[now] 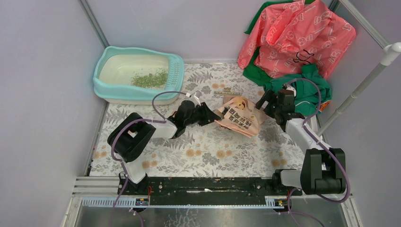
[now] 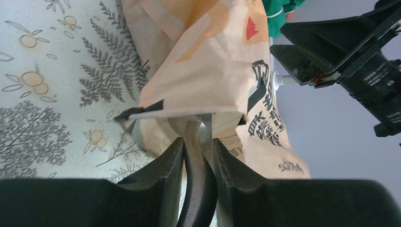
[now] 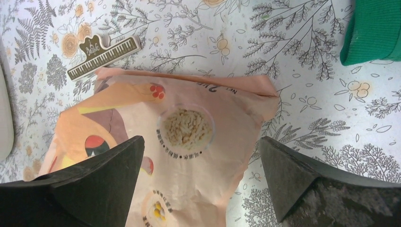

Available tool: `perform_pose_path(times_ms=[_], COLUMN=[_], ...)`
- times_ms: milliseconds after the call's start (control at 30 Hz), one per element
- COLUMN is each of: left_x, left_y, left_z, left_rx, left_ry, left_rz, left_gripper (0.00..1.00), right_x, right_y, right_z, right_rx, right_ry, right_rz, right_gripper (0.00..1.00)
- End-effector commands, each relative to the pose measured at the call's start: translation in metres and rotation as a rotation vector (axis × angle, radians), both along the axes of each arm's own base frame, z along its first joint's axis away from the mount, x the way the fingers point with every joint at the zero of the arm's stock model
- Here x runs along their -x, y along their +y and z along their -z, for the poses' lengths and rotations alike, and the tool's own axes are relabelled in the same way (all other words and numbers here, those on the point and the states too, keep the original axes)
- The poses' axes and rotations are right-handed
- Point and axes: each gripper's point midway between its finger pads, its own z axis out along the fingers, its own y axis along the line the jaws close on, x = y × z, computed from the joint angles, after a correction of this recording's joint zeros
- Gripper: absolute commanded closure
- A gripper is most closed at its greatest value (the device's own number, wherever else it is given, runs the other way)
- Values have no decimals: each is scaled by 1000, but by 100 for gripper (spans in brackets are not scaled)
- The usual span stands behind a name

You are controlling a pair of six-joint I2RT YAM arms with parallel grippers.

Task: Fill the litter box with clean litter
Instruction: 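Scoop the cat litter from the cat litter bag.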

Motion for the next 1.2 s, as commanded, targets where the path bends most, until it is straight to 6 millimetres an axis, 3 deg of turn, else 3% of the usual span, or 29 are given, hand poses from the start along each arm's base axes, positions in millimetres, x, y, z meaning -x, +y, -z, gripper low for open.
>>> perform_pose_path(times_ms=[0, 133, 700, 1167], left_x=[-3, 4, 45, 63], left_y=[11, 22, 88, 117], left_z=[-44, -47, -24, -8], left_rx=[184, 235, 151, 268], left_ry=[-149, -154, -52, 25], left_rz=[5, 5, -138, -268], left_gripper=[100, 100, 100, 100], right_x=[9, 12, 24, 26], right_y=[4, 5, 12, 16], right_z=[-11, -16, -31, -38], right_rx=[-5, -7, -25, -41], right_ry=[-21, -33, -74, -89], right_rz=[-38, -46, -90, -106], right_gripper=[0, 0, 1, 1])
